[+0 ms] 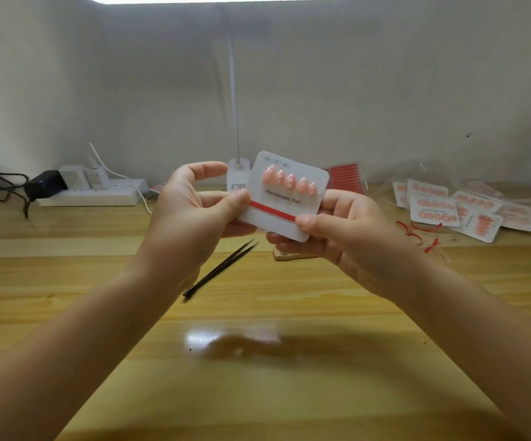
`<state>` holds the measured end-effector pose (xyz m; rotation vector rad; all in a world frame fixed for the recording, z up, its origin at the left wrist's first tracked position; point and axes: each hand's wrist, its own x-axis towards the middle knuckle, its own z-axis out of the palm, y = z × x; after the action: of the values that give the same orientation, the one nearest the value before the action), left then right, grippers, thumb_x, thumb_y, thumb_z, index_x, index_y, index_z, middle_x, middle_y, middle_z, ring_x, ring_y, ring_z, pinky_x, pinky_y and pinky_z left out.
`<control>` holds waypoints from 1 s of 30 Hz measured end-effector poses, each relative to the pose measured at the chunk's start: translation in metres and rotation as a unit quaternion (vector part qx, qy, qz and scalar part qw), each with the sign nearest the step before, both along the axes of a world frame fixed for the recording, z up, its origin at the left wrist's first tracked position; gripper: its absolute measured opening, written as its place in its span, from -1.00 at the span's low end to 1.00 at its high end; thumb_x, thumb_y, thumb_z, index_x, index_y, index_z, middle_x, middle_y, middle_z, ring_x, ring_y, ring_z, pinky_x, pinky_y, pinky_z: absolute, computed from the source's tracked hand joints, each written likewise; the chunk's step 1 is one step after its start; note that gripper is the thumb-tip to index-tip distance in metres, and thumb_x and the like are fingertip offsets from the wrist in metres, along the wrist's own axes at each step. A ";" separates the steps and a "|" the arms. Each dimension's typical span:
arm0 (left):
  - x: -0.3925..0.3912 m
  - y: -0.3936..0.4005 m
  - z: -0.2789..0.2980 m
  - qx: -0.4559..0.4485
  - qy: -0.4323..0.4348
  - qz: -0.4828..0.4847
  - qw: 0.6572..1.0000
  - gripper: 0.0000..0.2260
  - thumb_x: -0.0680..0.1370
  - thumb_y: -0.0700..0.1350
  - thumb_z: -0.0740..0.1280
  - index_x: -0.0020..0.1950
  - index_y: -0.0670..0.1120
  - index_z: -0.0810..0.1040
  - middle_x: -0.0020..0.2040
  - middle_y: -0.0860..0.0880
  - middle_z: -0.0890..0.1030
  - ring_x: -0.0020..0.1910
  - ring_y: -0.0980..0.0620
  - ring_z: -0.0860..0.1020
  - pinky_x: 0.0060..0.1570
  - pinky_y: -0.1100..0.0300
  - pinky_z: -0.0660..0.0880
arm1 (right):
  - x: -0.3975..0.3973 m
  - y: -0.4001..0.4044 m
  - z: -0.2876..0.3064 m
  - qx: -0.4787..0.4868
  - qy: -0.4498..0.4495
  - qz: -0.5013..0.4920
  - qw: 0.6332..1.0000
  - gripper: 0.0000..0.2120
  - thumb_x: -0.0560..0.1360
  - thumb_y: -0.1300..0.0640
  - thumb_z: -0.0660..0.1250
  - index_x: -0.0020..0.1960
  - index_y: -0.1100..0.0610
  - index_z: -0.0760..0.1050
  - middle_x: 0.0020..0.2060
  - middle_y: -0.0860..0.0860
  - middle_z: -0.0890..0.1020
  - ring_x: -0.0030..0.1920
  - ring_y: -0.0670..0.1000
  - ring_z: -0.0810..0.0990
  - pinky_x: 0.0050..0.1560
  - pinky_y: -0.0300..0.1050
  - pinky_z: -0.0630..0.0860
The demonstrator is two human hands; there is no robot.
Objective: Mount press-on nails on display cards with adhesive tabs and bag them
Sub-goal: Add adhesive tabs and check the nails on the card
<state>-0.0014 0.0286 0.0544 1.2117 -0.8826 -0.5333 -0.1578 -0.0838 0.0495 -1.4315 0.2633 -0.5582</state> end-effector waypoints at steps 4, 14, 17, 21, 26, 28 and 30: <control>-0.008 0.000 -0.011 -0.020 -0.086 0.039 0.995 -0.71 0.54 -0.25 0.38 0.14 0.04 0.40 -0.15 -0.08 0.70 -0.16 -0.01 0.70 -0.20 0.23 0.61 | 0.004 0.000 -0.006 0.007 0.005 -0.017 1.000 -0.83 0.52 0.32 0.30 0.11 0.29 0.51 -0.13 0.17 0.71 -0.12 0.15 0.71 -0.16 -0.12 0.64; -0.008 -0.005 -0.021 0.008 -0.052 0.015 0.998 -0.61 0.50 -0.22 0.42 0.24 -0.01 0.36 -0.15 -0.13 0.70 -0.14 -0.05 0.70 -0.20 0.17 0.63 | 0.007 -0.002 -0.020 -0.005 0.005 -0.032 0.999 -0.83 0.57 0.36 0.22 0.14 0.29 0.50 -0.13 0.19 0.70 -0.15 0.12 0.70 -0.17 -0.16 0.63; -0.004 -0.007 -0.024 0.007 -0.039 0.028 0.999 -0.62 0.49 -0.24 0.43 0.19 0.03 0.38 -0.16 -0.10 0.71 -0.15 -0.05 0.70 -0.21 0.19 0.62 | 0.009 -0.002 -0.022 0.015 0.007 -0.040 0.999 -0.80 0.57 0.38 0.20 0.17 0.26 0.46 -0.12 0.18 0.70 -0.13 0.13 0.70 -0.15 -0.14 0.64; 0.004 -0.011 -0.032 0.007 -0.040 0.043 0.998 -0.65 0.52 -0.26 0.41 0.16 0.06 0.37 -0.17 -0.05 0.72 -0.17 -0.01 0.70 -0.25 0.24 0.60 | 0.012 -0.002 -0.031 0.019 0.043 -0.096 0.994 -0.84 0.55 0.32 0.28 0.14 0.25 0.47 -0.16 0.20 0.71 -0.19 0.11 0.70 -0.20 -0.14 0.64; 0.010 -0.017 -0.052 0.043 -0.172 0.118 0.977 -0.55 0.49 -0.20 0.45 0.29 -0.02 0.33 -0.04 -0.02 0.68 -0.07 0.05 0.67 -0.18 0.27 0.59 | 0.015 0.003 -0.048 0.028 0.062 -0.138 0.988 -0.87 0.53 0.27 0.36 0.03 0.31 0.54 -0.22 0.18 0.71 -0.27 0.03 0.70 -0.28 -0.21 0.62; 0.011 -0.017 -0.060 0.059 -0.374 0.187 0.907 -0.46 0.46 -0.17 0.50 0.36 -0.14 0.34 0.17 -0.04 0.57 0.09 -0.01 0.58 0.05 0.16 0.53 | 0.017 0.004 -0.054 0.030 0.059 -0.145 0.987 -0.88 0.52 0.28 0.37 0.01 0.32 0.56 -0.23 0.19 0.71 -0.25 0.04 0.71 -0.26 -0.20 0.63; 0.010 -0.017 -0.067 0.010 -0.510 0.201 0.836 -0.47 0.45 -0.20 0.51 0.34 -0.26 0.39 0.20 -0.16 0.54 0.14 -0.13 0.53 0.17 0.03 0.46 | 0.019 0.006 -0.058 0.021 0.063 -0.148 0.987 -0.89 0.50 0.27 0.39 -0.01 0.30 0.58 -0.25 0.18 0.71 -0.23 0.06 0.71 -0.22 -0.16 0.65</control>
<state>0.0085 0.0115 -0.0122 1.6582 -1.4423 0.5344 -0.1390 -0.0774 -0.0087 -1.3984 0.5915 -0.6993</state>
